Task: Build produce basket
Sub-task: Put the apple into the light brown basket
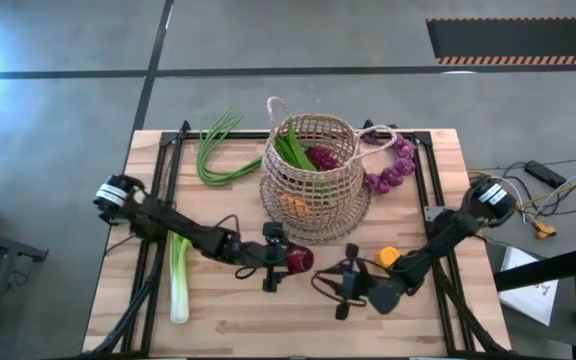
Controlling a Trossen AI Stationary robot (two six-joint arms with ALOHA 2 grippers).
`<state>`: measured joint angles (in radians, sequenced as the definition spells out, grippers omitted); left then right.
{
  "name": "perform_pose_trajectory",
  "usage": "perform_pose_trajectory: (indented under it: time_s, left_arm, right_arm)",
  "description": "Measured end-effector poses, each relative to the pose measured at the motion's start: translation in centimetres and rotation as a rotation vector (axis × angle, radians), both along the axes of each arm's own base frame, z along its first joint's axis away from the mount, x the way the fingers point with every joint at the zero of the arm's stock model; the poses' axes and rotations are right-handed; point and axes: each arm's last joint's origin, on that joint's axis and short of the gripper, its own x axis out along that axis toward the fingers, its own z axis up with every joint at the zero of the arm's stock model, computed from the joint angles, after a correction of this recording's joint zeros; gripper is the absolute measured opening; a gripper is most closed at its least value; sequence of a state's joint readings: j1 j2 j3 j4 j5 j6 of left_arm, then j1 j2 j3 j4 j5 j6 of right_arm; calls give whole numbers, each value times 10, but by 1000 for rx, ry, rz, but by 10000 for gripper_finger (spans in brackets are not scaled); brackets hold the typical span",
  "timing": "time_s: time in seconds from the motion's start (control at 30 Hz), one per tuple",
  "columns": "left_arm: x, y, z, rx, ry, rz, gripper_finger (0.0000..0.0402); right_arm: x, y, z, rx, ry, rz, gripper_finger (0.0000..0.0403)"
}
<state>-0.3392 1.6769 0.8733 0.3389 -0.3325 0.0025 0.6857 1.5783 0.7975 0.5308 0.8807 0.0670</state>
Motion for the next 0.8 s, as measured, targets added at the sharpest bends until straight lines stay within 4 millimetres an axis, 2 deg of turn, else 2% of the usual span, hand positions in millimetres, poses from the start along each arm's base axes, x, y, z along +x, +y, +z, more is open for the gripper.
perform_pose_trajectory:
  time_s: [0.17, 0.33, 0.47, 0.6, 0.7, 0.8]
  left_arm:
    - [-16, 5, 51, -16, -130, 3, 297]
    - [-25, 25, 128, 104, -228, 26, 297]
    - [-17, 65, 184, 212, -182, 126, 296]
    - [1, 122, 226, 230, -79, 220, 296]
    - [22, 170, 239, 153, 8, 253, 296]
    - [45, 211, 238, 90, 90, 268, 296]
  right_arm:
    - [-16, 9, 18, -64, -41, -9, 43]
    - [-30, 17, 23, -131, -49, -57, 43]
    - [-46, 28, 24, -145, -63, -86, 43]
    - [-67, 42, 27, -174, -99, -146, 43]
    - [-80, 49, 29, -189, -128, -206, 43]
    - [-86, 52, 29, -180, -147, -236, 43]
